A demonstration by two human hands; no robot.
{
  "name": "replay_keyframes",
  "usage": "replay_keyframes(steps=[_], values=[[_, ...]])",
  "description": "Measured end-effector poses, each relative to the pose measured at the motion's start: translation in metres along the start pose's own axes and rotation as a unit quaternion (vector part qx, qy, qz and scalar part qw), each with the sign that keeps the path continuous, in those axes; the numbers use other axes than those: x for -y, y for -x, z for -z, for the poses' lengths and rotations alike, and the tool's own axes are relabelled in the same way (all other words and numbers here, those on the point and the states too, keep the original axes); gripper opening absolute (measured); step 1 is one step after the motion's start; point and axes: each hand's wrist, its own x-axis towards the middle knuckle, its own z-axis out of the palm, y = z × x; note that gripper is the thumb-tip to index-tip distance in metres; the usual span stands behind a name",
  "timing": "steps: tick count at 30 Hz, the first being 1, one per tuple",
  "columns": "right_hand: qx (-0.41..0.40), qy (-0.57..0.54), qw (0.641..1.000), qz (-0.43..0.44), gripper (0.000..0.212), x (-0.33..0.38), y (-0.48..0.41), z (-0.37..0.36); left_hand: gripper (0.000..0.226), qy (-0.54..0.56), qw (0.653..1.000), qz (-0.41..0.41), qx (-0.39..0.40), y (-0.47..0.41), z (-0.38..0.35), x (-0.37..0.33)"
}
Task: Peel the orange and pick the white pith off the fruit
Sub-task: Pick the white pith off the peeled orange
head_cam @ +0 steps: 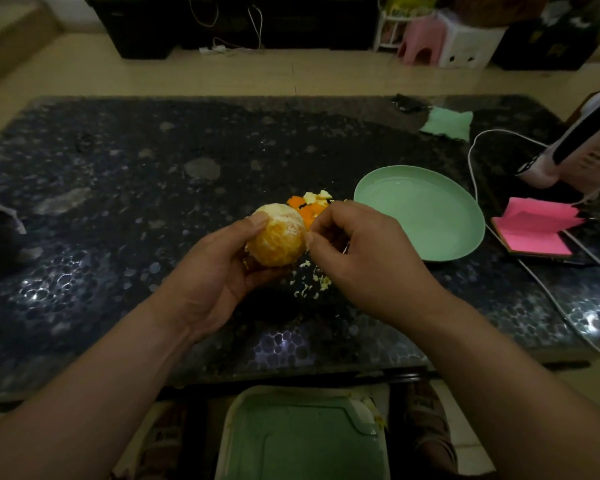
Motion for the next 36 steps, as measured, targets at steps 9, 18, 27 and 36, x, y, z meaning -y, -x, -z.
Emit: replay_keyframes(steps=[9, 18, 27, 36], values=[[0.009, 0.008, 1.000, 0.006, 0.015, -0.001, 0.000, -0.003, 0.044, -0.046, 0.999, -0.023, -0.001, -0.003, 0.005, 0.005], [-0.024, -0.101, 0.994, -0.046, 0.014, -0.003, -0.002, -0.001, 0.050, 0.050, 0.998, 0.005, 0.035, 0.001, 0.004, -0.002], [-0.023, -0.128, 0.990, -0.060, 0.014, -0.004, -0.003, 0.000, 0.048, 0.108, 0.993, 0.017, 0.047, 0.006, 0.003, -0.006], [0.012, -0.144, 0.984, -0.102, 0.020, -0.001, -0.006, 0.005, 0.046, 0.123, 0.991, 0.016, 0.043, 0.006, 0.004, -0.009]])
